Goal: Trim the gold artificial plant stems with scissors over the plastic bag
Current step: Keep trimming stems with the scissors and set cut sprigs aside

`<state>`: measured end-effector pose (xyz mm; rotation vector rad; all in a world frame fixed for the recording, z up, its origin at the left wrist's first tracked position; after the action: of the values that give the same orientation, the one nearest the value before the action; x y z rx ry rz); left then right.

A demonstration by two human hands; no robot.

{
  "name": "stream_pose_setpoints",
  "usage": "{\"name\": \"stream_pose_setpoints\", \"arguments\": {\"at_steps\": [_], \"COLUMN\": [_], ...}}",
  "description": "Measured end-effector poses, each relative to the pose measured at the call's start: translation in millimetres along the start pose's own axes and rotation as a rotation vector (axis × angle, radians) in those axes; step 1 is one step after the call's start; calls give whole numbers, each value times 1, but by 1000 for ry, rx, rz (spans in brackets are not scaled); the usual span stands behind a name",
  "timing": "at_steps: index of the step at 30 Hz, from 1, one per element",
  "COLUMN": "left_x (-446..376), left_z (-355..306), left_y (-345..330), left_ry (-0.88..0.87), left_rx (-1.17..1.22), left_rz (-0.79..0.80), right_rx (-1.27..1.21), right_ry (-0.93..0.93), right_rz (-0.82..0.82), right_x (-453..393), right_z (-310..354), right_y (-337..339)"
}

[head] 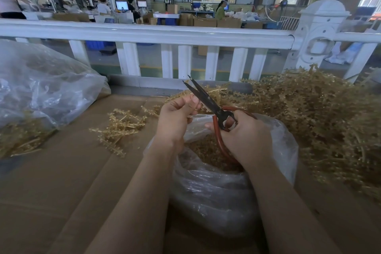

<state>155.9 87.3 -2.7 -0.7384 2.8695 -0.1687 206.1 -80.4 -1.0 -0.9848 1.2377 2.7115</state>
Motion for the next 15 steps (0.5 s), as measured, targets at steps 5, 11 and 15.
{"name": "stream_pose_setpoints", "arguments": {"at_steps": [5,11,15], "left_x": [-2,-5,-6], "left_z": [5,14,17], "left_y": [3,7,12], "left_ry": [51,118,138], "left_rx": [96,200,237], "left_rz": [-29,-50,-51], "right_rx": [-80,-133,-190], "right_ry": [3,12,-26], "right_rz": [7,78,49], "right_x": [2,2,2], "right_z": [-5,-3,-7], "right_y": [-4,-7,-8]}}
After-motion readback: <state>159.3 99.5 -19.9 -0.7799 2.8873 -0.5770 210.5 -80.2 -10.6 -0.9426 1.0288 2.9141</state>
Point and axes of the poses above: each hand's wrist, its own x-axis away from the middle knuckle, its own y-axis out of the back of the hand, z = x × y, the point moved 8 cm from there along -x, towards the middle knuckle, and after that the axes turned 4 degrees about -x, right-handed, at the moved point
